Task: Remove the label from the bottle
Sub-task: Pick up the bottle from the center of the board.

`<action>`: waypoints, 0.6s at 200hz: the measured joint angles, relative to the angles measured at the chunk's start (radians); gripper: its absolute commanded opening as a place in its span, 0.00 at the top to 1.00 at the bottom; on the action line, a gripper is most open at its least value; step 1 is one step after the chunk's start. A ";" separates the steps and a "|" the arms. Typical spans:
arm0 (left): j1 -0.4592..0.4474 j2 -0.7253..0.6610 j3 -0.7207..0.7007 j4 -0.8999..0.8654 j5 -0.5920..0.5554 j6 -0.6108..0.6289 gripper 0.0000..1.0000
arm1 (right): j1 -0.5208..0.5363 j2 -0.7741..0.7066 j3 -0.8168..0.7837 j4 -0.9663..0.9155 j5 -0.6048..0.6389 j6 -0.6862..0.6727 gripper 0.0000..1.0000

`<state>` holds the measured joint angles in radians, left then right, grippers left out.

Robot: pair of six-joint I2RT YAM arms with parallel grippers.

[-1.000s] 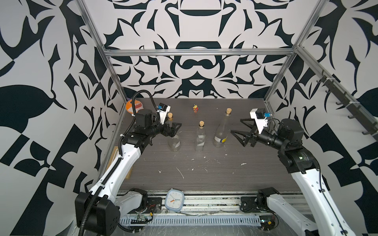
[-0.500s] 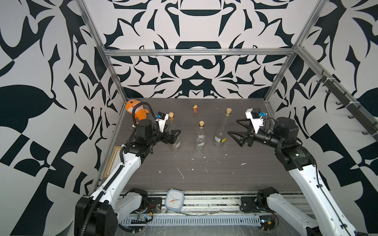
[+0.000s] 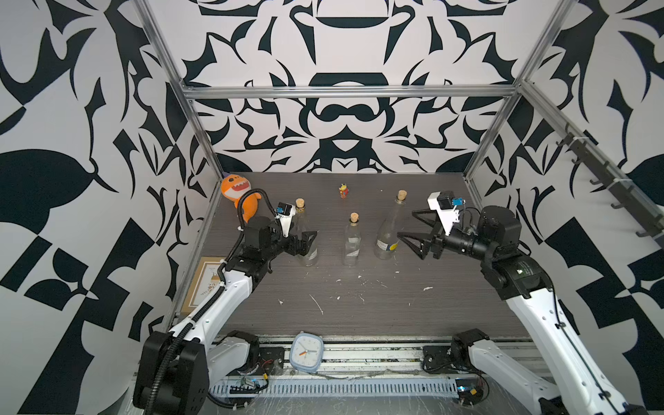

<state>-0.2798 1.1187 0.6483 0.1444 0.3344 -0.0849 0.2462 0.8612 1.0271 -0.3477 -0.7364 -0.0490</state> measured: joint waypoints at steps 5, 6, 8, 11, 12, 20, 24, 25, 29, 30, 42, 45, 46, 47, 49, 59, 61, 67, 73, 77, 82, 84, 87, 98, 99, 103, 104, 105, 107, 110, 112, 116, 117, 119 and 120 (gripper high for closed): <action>0.000 0.002 0.000 0.006 0.002 -0.001 0.00 | 0.000 0.000 0.000 0.000 0.000 0.000 0.07; 0.000 0.003 0.000 0.008 0.003 -0.001 0.00 | 0.000 0.000 0.000 0.000 0.000 -0.001 0.07; 0.000 0.003 0.000 0.010 0.003 -0.002 0.00 | 0.000 0.000 0.000 0.000 0.000 -0.001 0.07; 0.000 0.004 0.000 0.014 0.005 -0.002 0.00 | 0.000 0.000 0.000 0.000 0.000 -0.001 0.07; 0.000 0.005 0.001 0.015 0.005 -0.002 0.00 | 0.000 0.000 0.000 0.000 0.000 -0.002 0.07; 0.000 0.009 0.003 0.022 0.008 -0.004 0.01 | 0.001 0.000 0.000 0.000 0.000 -0.003 0.07; 0.000 0.011 0.004 0.026 0.010 -0.005 0.01 | 0.002 0.000 0.000 0.000 0.000 -0.003 0.07; 0.000 0.011 0.004 0.027 0.011 -0.005 0.01 | 0.002 0.000 0.000 0.000 0.000 -0.003 0.07; 0.000 0.014 0.005 0.032 0.012 -0.005 0.01 | 0.003 0.000 0.000 0.000 0.000 -0.004 0.07; 0.000 0.015 0.006 0.034 0.012 -0.005 0.01 | 0.003 0.000 0.000 0.000 0.000 -0.004 0.07; -0.001 0.024 0.010 0.044 0.014 -0.005 0.02 | 0.004 0.000 0.000 0.000 0.000 -0.004 0.07; -0.001 0.026 0.010 0.047 0.014 -0.005 0.03 | 0.005 0.000 0.000 0.000 0.000 -0.005 0.07; -0.001 0.027 0.011 0.048 0.014 -0.005 0.03 | 0.005 0.000 0.000 0.000 0.000 -0.005 0.07; -0.001 0.028 0.011 0.049 0.014 -0.005 0.03 | 0.005 0.000 0.000 0.000 0.000 -0.005 0.07; -0.001 0.030 0.012 0.050 0.014 -0.005 0.03 | 0.005 0.000 0.000 0.000 0.000 -0.005 0.07; -0.002 0.040 0.016 0.060 0.013 -0.004 0.03 | 0.006 0.001 0.000 0.000 0.000 -0.005 0.07; -0.002 0.042 0.016 0.061 0.012 -0.003 0.03 | 0.006 0.002 0.000 0.000 0.000 -0.005 0.07; -0.002 0.047 0.017 0.067 0.011 -0.001 0.03 | 0.006 0.003 0.000 0.000 0.000 -0.006 0.07; -0.002 0.052 0.017 0.074 0.010 0.002 0.03 | 0.007 0.004 0.000 0.000 0.000 -0.006 0.07; -0.002 0.055 0.017 0.077 0.008 0.004 0.02 | 0.007 0.005 0.000 0.000 0.000 -0.006 0.07; -0.002 0.058 0.017 0.083 0.006 0.006 0.02 | 0.007 0.007 0.000 0.000 0.000 -0.006 0.07; -0.002 0.059 0.017 0.084 0.006 0.006 0.01 | 0.007 0.007 0.000 0.000 0.000 -0.007 0.07; -0.002 0.061 0.017 0.089 0.005 0.008 0.01 | 0.007 0.009 0.000 0.000 0.000 -0.006 0.07; -0.002 0.066 0.017 0.106 0.003 0.011 0.00 | 0.009 0.011 0.000 0.000 0.001 -0.007 0.07; -0.002 0.066 0.017 0.108 0.003 0.011 0.00 | 0.009 0.011 0.000 0.000 0.001 -0.007 0.07; -0.002 0.067 0.017 0.114 0.002 0.011 0.00 | 0.010 0.011 0.000 0.000 0.001 -0.007 0.07; -0.002 0.068 0.017 0.116 0.002 0.012 0.00 | 0.010 0.011 0.000 0.000 0.001 -0.007 0.07; -0.002 0.068 0.017 0.118 0.002 0.012 0.00 | 0.010 0.012 0.000 0.000 0.001 -0.007 0.07; -0.002 0.068 0.017 0.122 0.002 0.013 0.00 | 0.010 0.013 0.000 0.000 0.001 -0.007 0.07; -0.002 0.068 0.017 0.126 0.002 0.014 0.00 | 0.011 0.013 0.000 0.000 0.001 -0.007 0.07; -0.002 0.068 0.017 0.130 0.002 0.014 0.00 | 0.011 0.013 0.000 0.000 0.001 -0.007 0.07; -0.002 0.068 0.017 0.138 0.002 0.015 0.00 | 0.012 0.013 0.000 0.000 0.001 -0.008 0.07; -0.002 0.068 0.017 0.142 0.002 0.015 0.00 | 0.012 0.013 0.000 0.000 0.001 -0.008 0.07; -0.002 0.068 0.017 0.146 0.002 0.015 0.00 | 0.012 0.013 0.000 0.000 0.001 -0.008 0.07; -0.002 0.068 0.017 0.149 0.002 0.016 0.01 | 0.012 0.013 0.000 0.000 0.001 -0.008 0.07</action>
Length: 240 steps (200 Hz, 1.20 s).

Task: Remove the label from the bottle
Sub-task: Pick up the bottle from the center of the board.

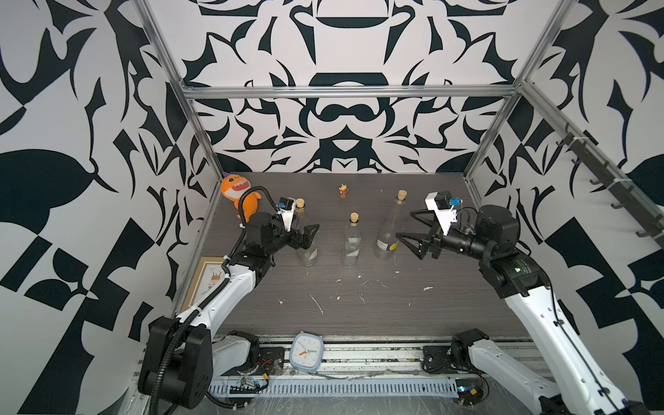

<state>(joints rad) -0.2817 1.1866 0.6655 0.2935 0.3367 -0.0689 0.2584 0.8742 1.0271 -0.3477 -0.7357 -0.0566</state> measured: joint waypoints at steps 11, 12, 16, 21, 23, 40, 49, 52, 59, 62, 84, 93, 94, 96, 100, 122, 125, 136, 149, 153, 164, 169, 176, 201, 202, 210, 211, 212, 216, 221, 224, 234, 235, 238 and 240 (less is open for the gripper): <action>0.000 0.000 0.000 0.025 0.000 0.002 0.02 | 0.002 0.000 0.000 0.000 0.002 0.000 0.07; 0.000 0.000 0.000 0.026 0.000 0.002 0.03 | 0.002 0.000 0.000 0.000 0.002 0.000 0.07; 0.000 0.000 0.000 0.036 0.000 0.004 0.04 | 0.002 0.000 0.000 0.000 0.003 0.000 0.07; 0.000 0.002 0.000 0.046 0.002 0.004 0.07 | 0.002 0.000 0.000 0.000 0.004 0.000 0.07; 0.000 0.002 0.000 0.050 0.002 0.007 0.07 | 0.002 0.000 0.000 0.000 0.004 0.000 0.07; 0.000 0.013 0.000 0.081 0.009 0.006 0.10 | 0.004 0.002 0.000 0.000 0.008 -0.001 0.07; 0.000 0.019 -0.001 0.098 0.014 0.008 0.12 | 0.005 0.004 0.000 -0.001 0.011 -0.001 0.07; 0.000 0.020 -0.001 0.101 0.016 0.007 0.13 | 0.005 0.005 0.000 -0.001 0.012 -0.001 0.07; 0.000 0.022 -0.004 0.114 0.020 0.006 0.14 | 0.005 0.006 0.000 -0.001 0.013 -0.001 0.07; 0.000 0.022 -0.004 0.118 0.021 0.007 0.14 | 0.005 0.006 0.000 -0.002 0.014 -0.002 0.07; 0.000 0.023 -0.005 0.147 0.027 0.010 0.21 | 0.006 0.010 0.000 -0.003 0.018 -0.003 0.07; 0.000 0.023 -0.005 0.154 0.029 0.007 0.24 | 0.006 0.012 0.000 -0.003 0.019 -0.004 0.07; 0.000 0.023 -0.005 0.156 0.030 0.008 0.24 | 0.006 0.012 0.000 -0.003 0.019 -0.004 0.07; 0.000 0.023 -0.005 0.156 0.031 0.006 0.25 | 0.006 0.013 0.000 -0.003 0.019 -0.004 0.07; 0.000 0.023 -0.005 0.157 0.034 0.004 0.27 | 0.006 0.013 0.000 -0.003 0.019 -0.004 0.07; -0.003 0.023 -0.006 0.159 0.050 -0.006 0.38 | 0.010 0.017 0.000 -0.005 0.023 -0.004 0.07; -0.004 0.023 -0.006 0.160 0.053 -0.002 0.38 | 0.010 0.017 0.000 -0.006 0.024 -0.004 0.07; -0.005 0.023 -0.008 0.164 0.048 0.010 0.39 | 0.012 0.017 0.000 -0.008 0.025 -0.004 0.07; -0.002 0.023 -0.009 0.166 0.050 0.009 0.42 | 0.012 0.017 0.000 -0.008 0.025 -0.004 0.07; -0.003 0.023 -0.009 0.167 0.049 0.010 0.43 | 0.012 0.017 0.000 -0.008 0.025 -0.004 0.07; -0.003 0.023 -0.010 0.170 0.050 0.011 0.49 | 0.012 0.017 0.000 -0.008 0.025 -0.004 0.07; -0.003 0.023 -0.010 0.171 0.049 0.011 0.52 | 0.012 0.017 0.000 -0.008 0.025 -0.004 0.07; -0.003 0.023 -0.010 0.171 0.050 0.011 0.56 | 0.013 0.017 0.000 -0.008 0.025 -0.004 0.07; -0.003 0.018 -0.010 0.166 0.049 0.011 0.63 | 0.013 0.017 0.000 -0.008 0.025 -0.004 0.07; -0.003 0.018 -0.010 0.166 0.049 0.012 0.64 | 0.013 0.017 0.000 -0.008 0.025 -0.004 0.07; -0.003 0.015 -0.010 0.161 0.049 0.012 0.70 | 0.013 0.017 0.000 -0.008 0.025 -0.004 0.07; -0.003 0.014 -0.010 0.160 0.050 0.012 0.71 | 0.013 0.017 0.000 -0.008 0.025 -0.004 0.07; -0.003 0.013 -0.010 0.158 0.050 0.013 0.71 | 0.014 0.017 0.000 -0.008 0.026 -0.004 0.07; -0.003 0.011 -0.010 0.154 0.050 0.013 0.74 | 0.014 0.017 0.000 -0.008 0.026 -0.004 0.07; -0.003 0.008 -0.009 0.146 0.053 0.014 0.78 | 0.015 0.017 0.000 -0.008 0.026 -0.004 0.07; -0.003 0.006 -0.008 0.141 0.054 0.014 0.79 | 0.015 0.017 0.000 -0.008 0.026 -0.004 0.07; -0.003 0.002 0.002 0.113 0.062 0.014 0.84 | 0.018 0.017 0.000 -0.008 0.026 -0.004 0.07; -0.003 0.002 0.003 0.109 0.063 0.014 0.84 | 0.018 0.017 0.000 -0.008 0.026 -0.004 0.07; -0.003 0.001 0.006 0.101 0.065 0.014 0.85 | 0.018 0.017 0.000 -0.008 0.026 -0.004 0.07; -0.003 0.000 0.009 0.093 0.068 0.014 0.87 | 0.018 0.017 0.000 -0.008 0.026 -0.004 0.07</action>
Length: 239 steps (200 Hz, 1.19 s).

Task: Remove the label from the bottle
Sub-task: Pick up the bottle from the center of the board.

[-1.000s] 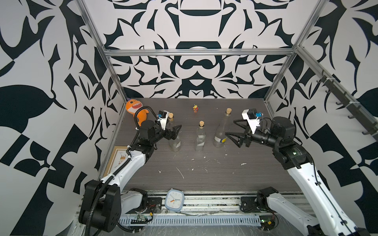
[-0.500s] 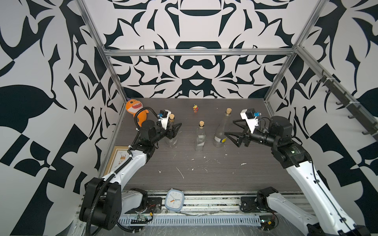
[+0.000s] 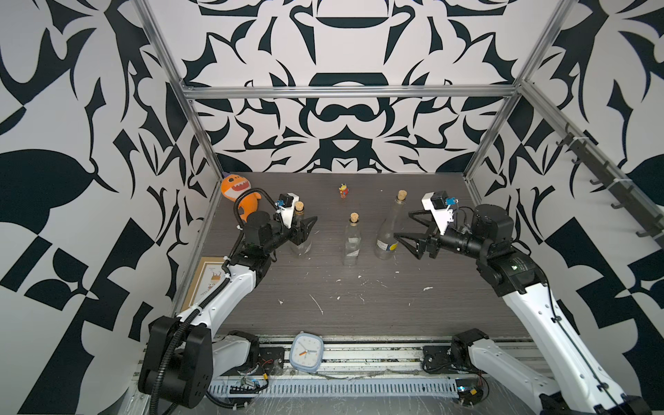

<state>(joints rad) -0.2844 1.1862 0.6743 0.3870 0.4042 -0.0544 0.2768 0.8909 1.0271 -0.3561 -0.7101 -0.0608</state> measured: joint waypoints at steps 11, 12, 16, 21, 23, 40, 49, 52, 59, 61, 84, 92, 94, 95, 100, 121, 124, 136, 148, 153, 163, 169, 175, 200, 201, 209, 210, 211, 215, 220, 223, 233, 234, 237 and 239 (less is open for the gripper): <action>0.000 -0.005 0.017 -0.043 0.008 -0.001 0.91 | 0.000 0.000 0.000 0.000 0.000 0.000 0.07; 0.000 -0.005 0.018 -0.047 0.008 0.000 0.92 | 0.001 0.000 0.000 -0.001 0.000 0.000 0.07; 0.000 -0.008 0.023 -0.063 0.010 -0.001 0.96 | 0.001 0.000 0.000 -0.001 0.000 0.000 0.07; 0.000 -0.012 0.031 -0.087 0.011 -0.001 1.00 | 0.002 0.000 0.000 -0.001 0.000 0.000 0.07; 0.000 -0.013 0.034 -0.094 0.011 -0.002 1.00 | 0.002 0.000 0.000 -0.001 0.000 0.000 0.07; 0.000 -0.035 0.063 -0.180 0.011 -0.008 1.00 | 0.004 0.000 0.000 -0.001 0.000 0.002 0.08; 0.000 -0.051 0.079 -0.219 0.011 -0.013 1.00 | 0.006 0.000 0.000 0.001 0.000 0.008 0.08; 0.000 -0.058 0.084 -0.232 0.011 -0.015 1.00 | 0.006 0.000 0.000 0.003 0.000 0.012 0.08; 0.000 -0.074 0.098 -0.262 0.010 -0.021 1.00 | 0.010 0.000 -0.002 0.011 0.000 0.022 0.08; 0.000 -0.079 0.103 -0.272 0.010 -0.023 1.00 | 0.011 0.000 -0.002 0.015 0.001 0.027 0.08; 0.000 -0.138 0.161 -0.370 0.001 -0.039 1.00 | 0.072 0.000 -0.019 0.064 0.035 0.082 0.09; 0.000 -0.163 0.183 -0.402 -0.006 -0.048 1.00 | 0.123 0.002 -0.024 0.074 0.063 0.098 0.10; 0.000 -0.167 0.188 -0.409 -0.008 -0.050 1.00 | 0.138 0.005 -0.024 0.077 0.075 0.102 0.10; 0.000 -0.172 0.192 -0.415 -0.011 -0.051 1.00 | 0.143 0.005 -0.024 0.077 0.079 0.103 0.10; 0.000 -0.184 0.205 -0.433 -0.018 -0.058 1.00 | 0.183 0.011 -0.024 0.082 0.098 0.112 0.11; 0.005 -0.232 0.262 -0.525 -0.051 -0.089 1.00 | 0.344 0.056 -0.024 0.108 0.193 0.145 0.13; 0.006 -0.235 0.271 -0.540 -0.055 -0.094 1.00 | 0.365 0.065 -0.024 0.111 0.204 0.150 0.13; 0.011 -0.251 0.304 -0.601 -0.072 -0.111 1.00 | 0.457 0.109 -0.024 0.135 0.270 0.175 0.13; 0.021 -0.271 0.320 -0.650 -0.089 -0.124 1.00 | 0.546 0.159 -0.024 0.158 0.347 0.196 0.15; 0.027 -0.281 0.320 -0.666 -0.092 -0.132 1.00 | 0.580 0.179 -0.024 0.166 0.374 0.205 0.15; 0.050 -0.307 0.315 -0.701 -0.093 -0.150 1.00 | 0.657 0.229 -0.021 0.178 0.435 0.220 0.16; 0.069 -0.325 0.308 -0.716 -0.091 -0.161 1.00 | 0.697 0.260 -0.018 0.187 0.466 0.230 0.16; 0.092 -0.343 0.297 -0.726 -0.088 -0.171 1.00 | 0.735 0.296 -0.014 0.200 0.496 0.243 0.16; 0.190 -0.393 0.252 -0.760 -0.064 -0.208 1.00 | 0.834 0.426 0.000 0.270 0.576 0.291 0.18; 0.194 -0.393 0.251 -0.760 -0.063 -0.208 1.00 | 0.838 0.433 0.002 0.274 0.580 0.293 0.18; 0.229 -0.400 0.236 -0.768 -0.047 -0.220 1.00 | 0.855 0.470 0.010 0.294 0.600 0.306 0.19; 0.232 -0.401 0.235 -0.769 -0.047 -0.220 1.00 | 0.856 0.473 0.011 0.296 0.601 0.307 0.18; 0.237 -0.401 0.232 -0.770 -0.043 -0.223 1.00 | 0.859 0.480 0.012 0.299 0.605 0.310 0.18; 0.251 -0.404 0.225 -0.774 -0.040 -0.229 1.00 | 0.864 0.497 0.017 0.308 0.613 0.318 0.19; 0.269 -0.407 0.216 -0.776 -0.036 -0.238 1.00 | 0.871 0.520 0.024 0.321 0.623 0.328 0.19; 0.278 -0.409 0.209 -0.778 -0.035 -0.241 1.00 | 0.876 0.533 0.028 0.332 0.628 0.334 0.19; 0.301 -0.418 0.191 -0.781 -0.037 -0.249 1.00 | 0.884 0.571 0.039 0.359 0.638 0.355 0.19; 0.303 -0.418 0.189 -0.781 -0.037 -0.250 1.00 | 0.885 0.576 0.040 0.364 0.640 0.359 0.19; 0.309 -0.422 0.185 -0.783 -0.039 -0.252 1.00 | 0.886 0.586 0.042 0.374 0.642 0.365 0.19; 0.311 -0.423 0.182 -0.783 -0.040 -0.253 1.00 | 0.887 0.591 0.043 0.380 0.644 0.369 0.19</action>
<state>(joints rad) 0.0269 0.7631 0.8566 -0.3962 0.3637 -0.3069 1.1633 1.4822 1.0702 0.0238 -0.0666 0.3077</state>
